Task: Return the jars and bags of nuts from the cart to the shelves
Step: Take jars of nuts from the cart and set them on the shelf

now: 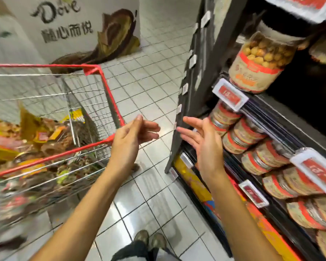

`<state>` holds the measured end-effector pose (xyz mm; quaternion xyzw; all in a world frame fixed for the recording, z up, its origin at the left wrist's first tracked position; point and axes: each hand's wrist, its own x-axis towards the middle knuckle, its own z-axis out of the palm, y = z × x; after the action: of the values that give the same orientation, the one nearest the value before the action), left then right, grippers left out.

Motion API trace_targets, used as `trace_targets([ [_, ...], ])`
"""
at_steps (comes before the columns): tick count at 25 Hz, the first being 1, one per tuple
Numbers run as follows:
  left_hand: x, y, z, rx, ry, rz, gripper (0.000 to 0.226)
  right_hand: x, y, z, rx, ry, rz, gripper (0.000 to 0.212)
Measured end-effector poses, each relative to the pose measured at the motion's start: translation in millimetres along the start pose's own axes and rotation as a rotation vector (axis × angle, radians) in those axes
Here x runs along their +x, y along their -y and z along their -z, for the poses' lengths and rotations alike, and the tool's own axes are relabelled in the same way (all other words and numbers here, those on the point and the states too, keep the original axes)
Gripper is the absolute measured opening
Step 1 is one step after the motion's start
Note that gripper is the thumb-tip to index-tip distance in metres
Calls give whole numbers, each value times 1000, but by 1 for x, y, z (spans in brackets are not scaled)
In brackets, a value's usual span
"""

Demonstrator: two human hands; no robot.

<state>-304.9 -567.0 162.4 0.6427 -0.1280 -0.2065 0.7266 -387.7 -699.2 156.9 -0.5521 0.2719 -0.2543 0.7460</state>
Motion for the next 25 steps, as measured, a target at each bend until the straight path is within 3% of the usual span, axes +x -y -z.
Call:
trace_targets([
  [4,-67,24,105,-57,-431,146,41,-28,-53,-70,-93,353,-165,33],
  [7,-105,29,172,-160,-692,133,35,-43,-80,-129,-158,592,-205,33],
  [12,-119,21,270,-176,-880,83,31,-59,-117,-232,-205,818,-226,34],
  [15,-97,8,351,-178,-862,89,29,-54,-150,-309,-239,803,-234,35],
  [19,-55,-13,472,-97,-817,183,26,-37,-196,-413,-339,658,-334,35],
  [25,20,0,578,-67,-645,482,25,1,-262,-474,-539,441,-560,35],
])
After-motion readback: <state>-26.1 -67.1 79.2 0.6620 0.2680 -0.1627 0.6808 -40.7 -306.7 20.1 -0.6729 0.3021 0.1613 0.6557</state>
